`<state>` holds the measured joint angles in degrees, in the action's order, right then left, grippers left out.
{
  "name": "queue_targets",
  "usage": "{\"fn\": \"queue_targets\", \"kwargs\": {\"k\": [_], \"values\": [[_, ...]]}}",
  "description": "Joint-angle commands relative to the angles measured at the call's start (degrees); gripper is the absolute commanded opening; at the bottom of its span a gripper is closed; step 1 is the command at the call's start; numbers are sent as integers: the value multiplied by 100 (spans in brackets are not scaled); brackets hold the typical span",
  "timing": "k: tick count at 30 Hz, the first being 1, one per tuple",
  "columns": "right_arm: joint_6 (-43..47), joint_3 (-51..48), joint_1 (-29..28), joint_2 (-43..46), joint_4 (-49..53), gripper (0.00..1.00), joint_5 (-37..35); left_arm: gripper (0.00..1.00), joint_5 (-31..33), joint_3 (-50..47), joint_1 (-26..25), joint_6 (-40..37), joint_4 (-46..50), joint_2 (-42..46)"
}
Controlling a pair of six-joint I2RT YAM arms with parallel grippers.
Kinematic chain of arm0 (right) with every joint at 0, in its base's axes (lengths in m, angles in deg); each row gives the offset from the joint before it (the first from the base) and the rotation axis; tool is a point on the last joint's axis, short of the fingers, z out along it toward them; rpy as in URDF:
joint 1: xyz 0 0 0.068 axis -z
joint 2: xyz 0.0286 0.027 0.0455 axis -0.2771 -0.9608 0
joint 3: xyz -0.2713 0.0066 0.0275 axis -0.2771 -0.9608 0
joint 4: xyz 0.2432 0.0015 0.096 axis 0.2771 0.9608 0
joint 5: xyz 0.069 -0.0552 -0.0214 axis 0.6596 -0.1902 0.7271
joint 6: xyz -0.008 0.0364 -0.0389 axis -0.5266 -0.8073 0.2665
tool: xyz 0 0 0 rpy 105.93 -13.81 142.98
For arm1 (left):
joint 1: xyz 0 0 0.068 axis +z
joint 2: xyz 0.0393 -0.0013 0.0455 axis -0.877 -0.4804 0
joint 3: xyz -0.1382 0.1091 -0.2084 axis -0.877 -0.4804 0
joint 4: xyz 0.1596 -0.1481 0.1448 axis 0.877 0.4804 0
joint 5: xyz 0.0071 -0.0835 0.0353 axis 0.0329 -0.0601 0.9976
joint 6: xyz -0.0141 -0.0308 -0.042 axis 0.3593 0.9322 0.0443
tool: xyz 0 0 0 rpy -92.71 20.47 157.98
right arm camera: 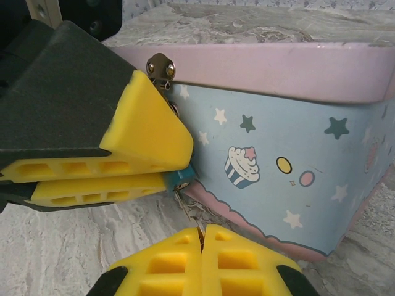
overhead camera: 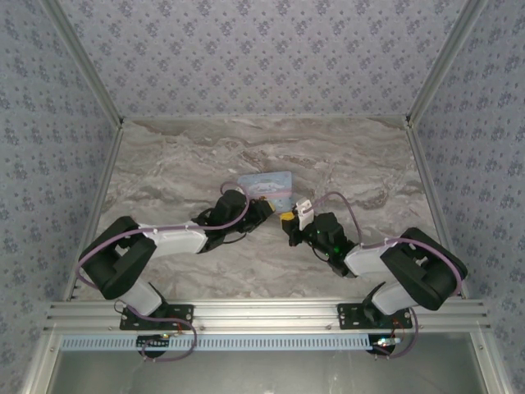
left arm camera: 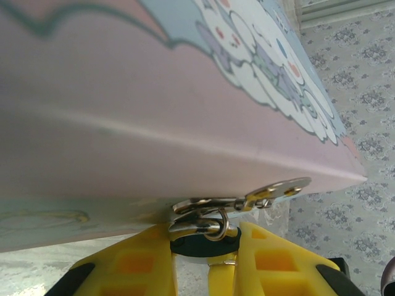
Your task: Unlock a padlock with a key
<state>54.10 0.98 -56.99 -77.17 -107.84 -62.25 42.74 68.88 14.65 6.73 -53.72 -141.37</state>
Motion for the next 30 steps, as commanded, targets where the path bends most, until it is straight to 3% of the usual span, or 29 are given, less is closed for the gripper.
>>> {"fn": "queue_targets", "kwargs": {"k": [1,12,30], "values": [[-10,236,-58,-90,-336,2,257,15,-178,19,-111,54,-427,110],[-116,248,-99,-395,-626,2,163,15,-174,17,-116,78,-455,110],[-211,35,4,-67,-658,1,149,15,-165,-8,-118,130,-445,108]]}}
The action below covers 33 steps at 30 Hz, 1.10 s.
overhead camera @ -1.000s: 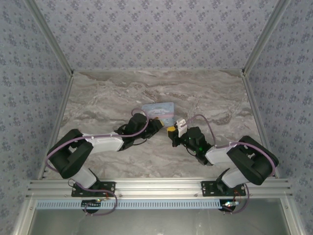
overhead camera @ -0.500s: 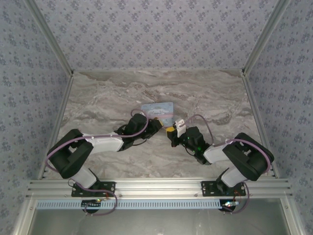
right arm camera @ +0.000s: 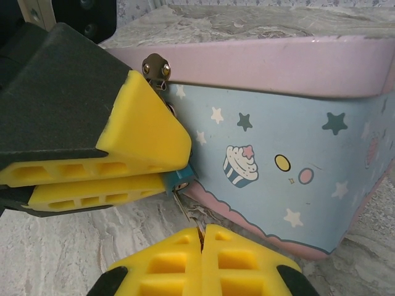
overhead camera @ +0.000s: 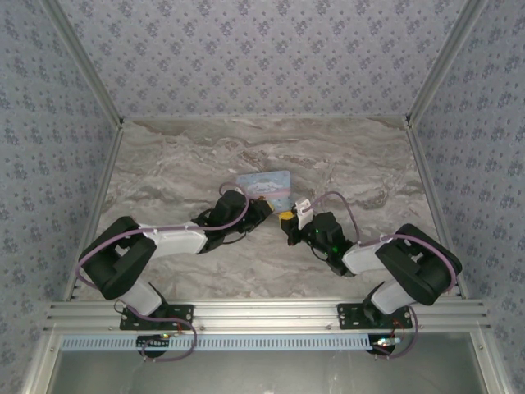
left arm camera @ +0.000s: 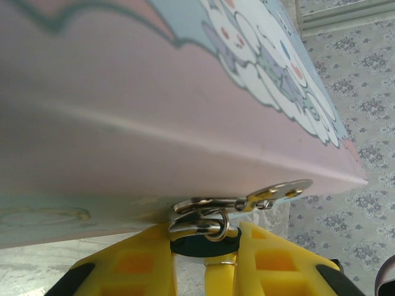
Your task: Unlock a padlock with a key
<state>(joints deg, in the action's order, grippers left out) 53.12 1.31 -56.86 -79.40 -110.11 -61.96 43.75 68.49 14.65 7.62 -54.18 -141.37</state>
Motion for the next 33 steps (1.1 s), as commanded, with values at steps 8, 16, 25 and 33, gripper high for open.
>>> {"fn": "queue_targets", "kwargs": {"k": [8,16,25,33], "values": [[-97,-77,32,202,-403,1,61,15,-271,50,-116,49,-397,106],[-88,-157,72,310,-369,1,61,15,-264,56,-117,61,-397,80],[-70,-266,87,509,-258,1,28,15,-270,66,-118,69,-402,34],[-75,-222,79,519,-201,1,113,14,-369,140,-111,111,-465,-13]]}}
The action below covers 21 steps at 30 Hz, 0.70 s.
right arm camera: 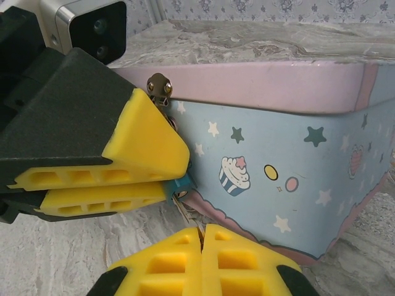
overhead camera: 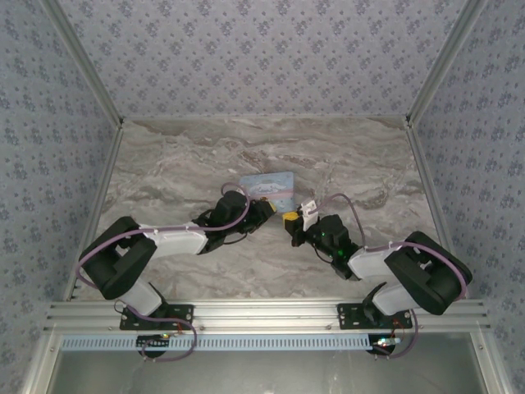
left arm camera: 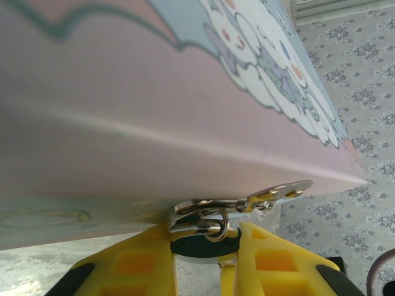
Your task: Unlock a padlock with a key
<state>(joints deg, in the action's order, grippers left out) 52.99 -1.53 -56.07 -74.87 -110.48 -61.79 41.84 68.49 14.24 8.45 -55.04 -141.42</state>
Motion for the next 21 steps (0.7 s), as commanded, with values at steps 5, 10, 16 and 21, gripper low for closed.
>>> {"fn": "queue_targets", "kwargs": {"k": [5,10,16,21], "values": [[-57,100,0,-103,-228,1,29,14,-180,141,-75,36,-393,15],[-57,181,-1,-235,-188,1,-35,14,-166,120,-85,37,-375,33],[-105,156,17,-255,-322,1,-108,14,-158,100,-84,46,-384,36],[-154,172,35,-210,-375,1,-2,14,-129,85,-76,61,-375,52]]}}
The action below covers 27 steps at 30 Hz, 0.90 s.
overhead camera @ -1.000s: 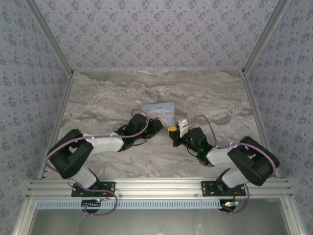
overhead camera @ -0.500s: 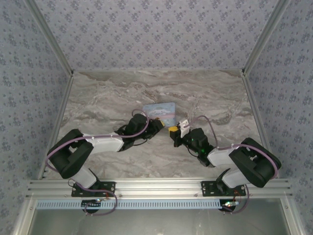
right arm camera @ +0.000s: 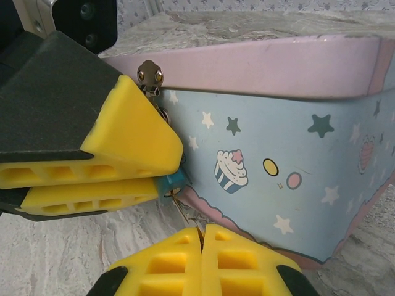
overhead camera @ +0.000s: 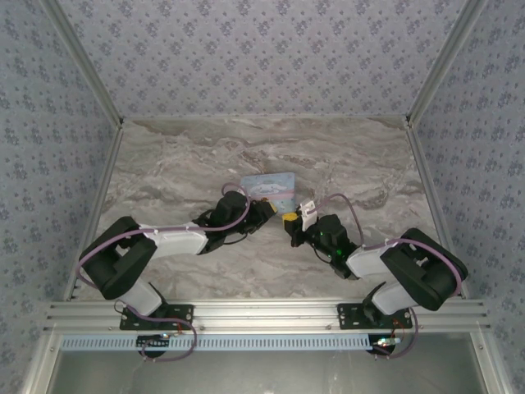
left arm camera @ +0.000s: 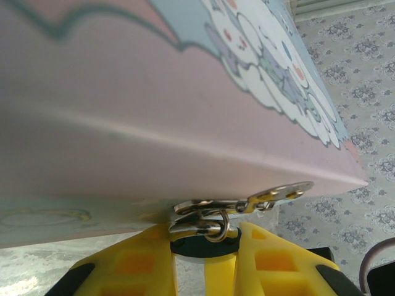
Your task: Unlock a padlock with a key
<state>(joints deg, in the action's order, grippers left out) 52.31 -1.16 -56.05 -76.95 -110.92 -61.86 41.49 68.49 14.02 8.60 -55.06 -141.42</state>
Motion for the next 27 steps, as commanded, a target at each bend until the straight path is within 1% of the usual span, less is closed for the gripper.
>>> {"fn": "queue_targets", "kwargs": {"k": [1,7,14,27], "values": [[-70,118,33,45,-282,1,-23,14,-82,72,-60,65,-382,57],[-33,-23,74,248,-179,1,-91,13,-32,23,-56,127,-399,92],[-33,53,72,242,-152,1,-60,13,-41,25,-56,124,-397,91],[-189,239,46,-160,-563,1,157,13,-160,129,-85,218,-524,93]]}}
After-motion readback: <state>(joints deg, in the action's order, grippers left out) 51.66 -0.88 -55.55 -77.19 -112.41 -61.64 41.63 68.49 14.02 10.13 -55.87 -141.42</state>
